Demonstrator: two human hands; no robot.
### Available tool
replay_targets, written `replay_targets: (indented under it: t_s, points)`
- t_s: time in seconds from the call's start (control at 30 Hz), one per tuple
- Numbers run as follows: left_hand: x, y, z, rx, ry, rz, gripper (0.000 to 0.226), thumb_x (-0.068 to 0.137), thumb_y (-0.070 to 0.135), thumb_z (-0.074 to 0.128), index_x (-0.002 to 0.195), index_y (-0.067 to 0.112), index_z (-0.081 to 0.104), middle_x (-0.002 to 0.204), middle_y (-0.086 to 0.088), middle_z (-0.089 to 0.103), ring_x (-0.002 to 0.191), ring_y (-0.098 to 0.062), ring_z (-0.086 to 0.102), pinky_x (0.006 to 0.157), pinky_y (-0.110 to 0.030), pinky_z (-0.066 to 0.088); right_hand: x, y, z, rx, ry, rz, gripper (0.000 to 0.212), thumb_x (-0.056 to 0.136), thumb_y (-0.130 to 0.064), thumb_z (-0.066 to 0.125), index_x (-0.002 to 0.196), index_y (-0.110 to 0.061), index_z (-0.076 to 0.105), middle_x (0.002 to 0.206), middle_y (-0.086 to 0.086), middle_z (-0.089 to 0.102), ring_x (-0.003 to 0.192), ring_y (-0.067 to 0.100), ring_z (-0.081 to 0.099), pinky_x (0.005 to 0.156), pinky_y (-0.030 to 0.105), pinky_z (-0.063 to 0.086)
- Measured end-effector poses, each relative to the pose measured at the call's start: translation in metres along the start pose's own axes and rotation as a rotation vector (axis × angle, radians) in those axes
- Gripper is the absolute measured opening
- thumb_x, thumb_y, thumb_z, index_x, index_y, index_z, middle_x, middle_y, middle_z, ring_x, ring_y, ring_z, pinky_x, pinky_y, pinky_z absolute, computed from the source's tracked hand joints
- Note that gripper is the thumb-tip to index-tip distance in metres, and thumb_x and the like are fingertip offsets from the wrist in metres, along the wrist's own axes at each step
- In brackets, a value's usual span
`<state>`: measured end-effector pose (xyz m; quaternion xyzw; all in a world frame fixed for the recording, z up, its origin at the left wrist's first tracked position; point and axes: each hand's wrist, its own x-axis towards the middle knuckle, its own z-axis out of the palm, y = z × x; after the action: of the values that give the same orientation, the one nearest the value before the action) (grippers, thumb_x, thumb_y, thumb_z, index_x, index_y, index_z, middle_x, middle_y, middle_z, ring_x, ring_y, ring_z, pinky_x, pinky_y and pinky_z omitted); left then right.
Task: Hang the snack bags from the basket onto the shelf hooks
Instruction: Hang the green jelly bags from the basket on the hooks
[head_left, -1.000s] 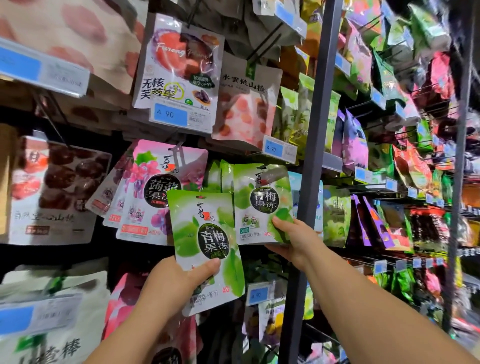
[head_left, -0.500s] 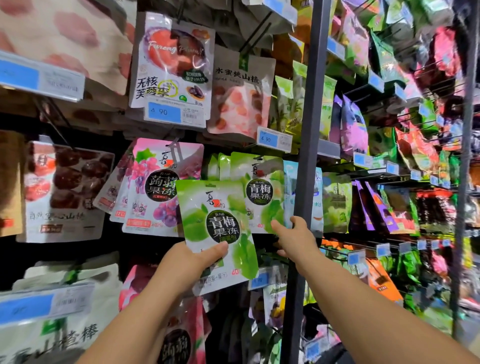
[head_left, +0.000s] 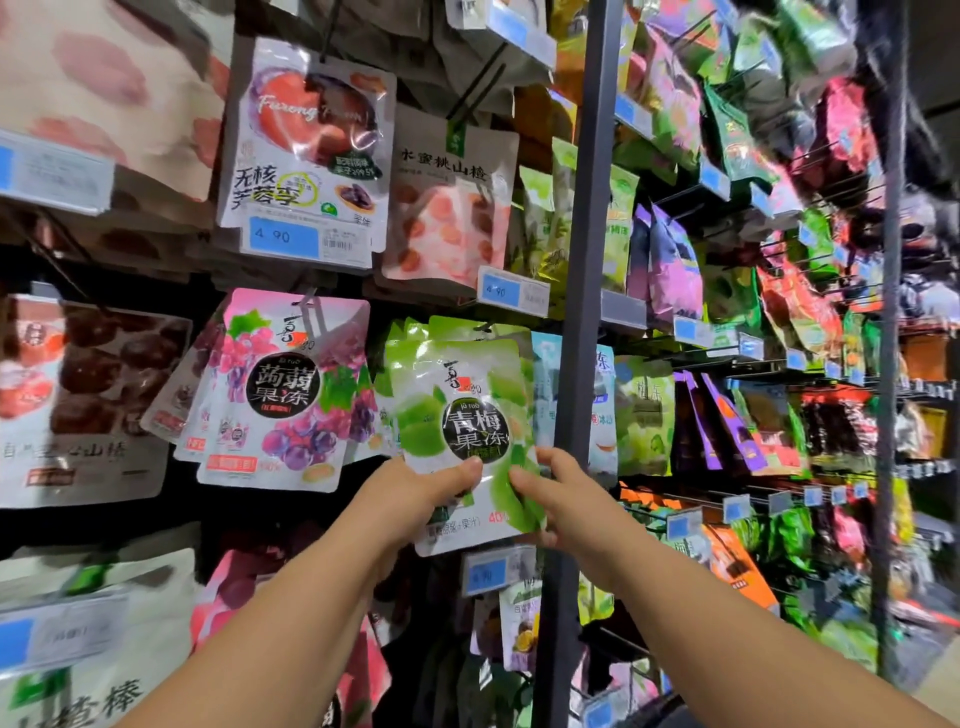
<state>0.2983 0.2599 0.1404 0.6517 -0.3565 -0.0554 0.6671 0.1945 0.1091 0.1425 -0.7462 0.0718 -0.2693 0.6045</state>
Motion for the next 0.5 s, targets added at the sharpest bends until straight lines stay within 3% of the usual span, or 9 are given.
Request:
replay_targets:
  t_s: [0.07,0.13,0.2,0.3,0.43,0.5]
  points:
    - [0.002,0.009,0.007,0.028,0.01,0.003,0.017,0.08,0.038,0.079,0.079,0.023,0.071,0.076,0.008,0.071,0.066,-0.006,0.062,0.053,-0.017,0.043,-0.001,-0.001,-0.004,0.101,-0.063,0.02,0.037,0.096,-0.021,0.063,0.131,-0.02,0.051,0.123,0.006,0.067,0.105,0.021,0.07,0.079,0.039,0.061]
    - [0.008,0.012,0.012,0.041,-0.008,-0.002,0.017,0.082,0.039,0.076,0.084,0.023,0.07,0.087,0.004,0.073,0.074,-0.008,0.062,0.058,-0.021,0.041,0.0,-0.003,-0.009,0.138,-0.094,0.018,0.032,0.096,-0.016,0.063,0.127,-0.016,0.058,0.121,0.009,0.07,0.105,0.023,0.07,0.076,0.039,0.06]
    - [0.011,0.016,0.016,0.058,-0.008,-0.005,0.018,0.083,0.04,0.075,0.08,0.024,0.068,0.086,0.006,0.071,0.078,-0.008,0.062,0.061,-0.025,0.044,0.002,-0.005,-0.012,0.183,-0.086,-0.001,0.027,0.095,-0.012,0.062,0.122,-0.013,0.063,0.117,0.01,0.072,0.1,0.023,0.071,0.079,0.04,0.06]
    - [0.023,0.019,0.023,0.05,-0.027,0.009,0.016,0.081,0.04,0.077,0.085,0.026,0.069,0.09,0.006,0.073,0.089,-0.014,0.067,0.077,-0.03,0.052,0.006,-0.007,-0.014,0.225,-0.054,-0.048,0.021,0.096,-0.008,0.058,0.116,-0.01,0.066,0.102,0.006,0.076,0.088,0.017,0.072,0.078,0.035,0.06]
    - [0.029,0.027,0.031,0.03,-0.009,0.061,0.014,0.085,0.033,0.075,0.081,0.028,0.062,0.08,0.011,0.066,0.069,0.0,0.057,0.045,-0.01,0.04,0.015,-0.012,-0.013,0.311,0.034,-0.071,0.017,0.096,-0.006,0.058,0.11,-0.007,0.068,0.091,0.005,0.076,0.082,0.015,0.072,0.072,0.031,0.06]
    - [0.032,0.032,0.033,0.031,0.024,0.09,0.014,0.084,0.031,0.077,0.089,0.027,0.065,0.09,0.008,0.07,0.072,0.001,0.06,0.047,-0.008,0.041,0.02,-0.014,-0.011,0.329,0.078,-0.075,0.013,0.096,-0.006,0.059,0.105,-0.009,0.068,0.089,0.004,0.076,0.081,0.016,0.071,0.07,0.029,0.06]
